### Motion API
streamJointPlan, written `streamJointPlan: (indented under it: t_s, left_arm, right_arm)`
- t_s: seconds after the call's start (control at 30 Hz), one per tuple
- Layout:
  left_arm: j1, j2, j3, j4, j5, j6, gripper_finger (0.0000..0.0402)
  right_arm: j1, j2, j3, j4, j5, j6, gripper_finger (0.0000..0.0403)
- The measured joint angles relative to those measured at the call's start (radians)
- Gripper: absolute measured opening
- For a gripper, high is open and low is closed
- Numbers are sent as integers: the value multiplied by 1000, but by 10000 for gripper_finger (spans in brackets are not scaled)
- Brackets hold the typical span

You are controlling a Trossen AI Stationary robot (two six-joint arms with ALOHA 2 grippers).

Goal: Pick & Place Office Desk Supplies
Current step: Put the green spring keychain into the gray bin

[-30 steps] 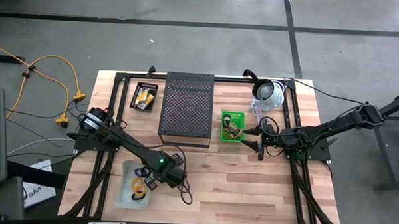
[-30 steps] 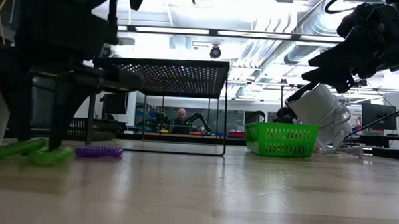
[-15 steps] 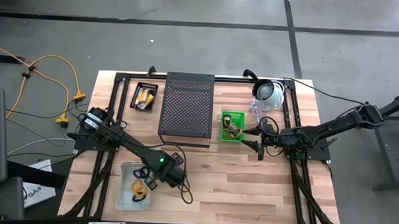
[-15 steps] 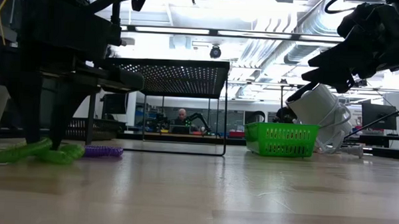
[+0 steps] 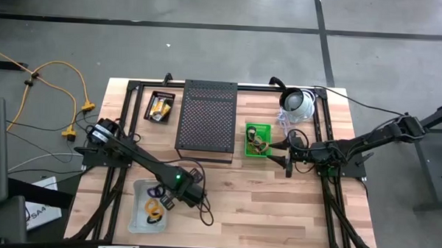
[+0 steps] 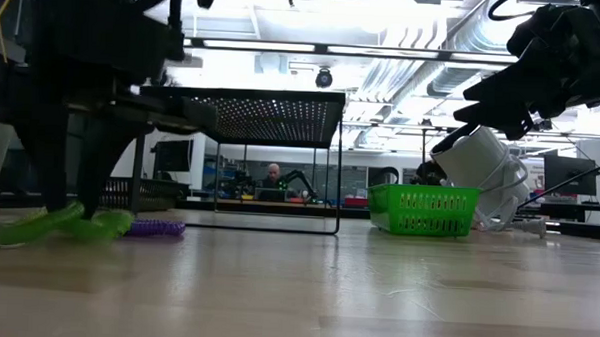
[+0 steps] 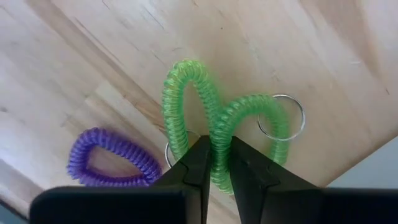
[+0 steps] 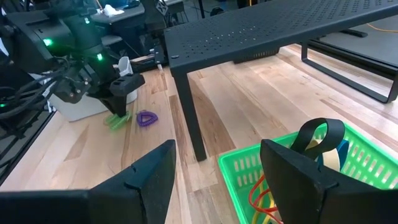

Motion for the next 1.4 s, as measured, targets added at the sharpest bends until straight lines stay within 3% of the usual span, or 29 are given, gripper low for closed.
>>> streamJointPlan:
  t_s: [1.0,1.4]
  left_arm:
    - [0,-45,1,9,1,-4,45]
    - [2,-45,1,17,1,-3,71]
  right_arm:
    - [0,0,0,0,0,0,223]
    - [0,0,0,0,0,0,223]
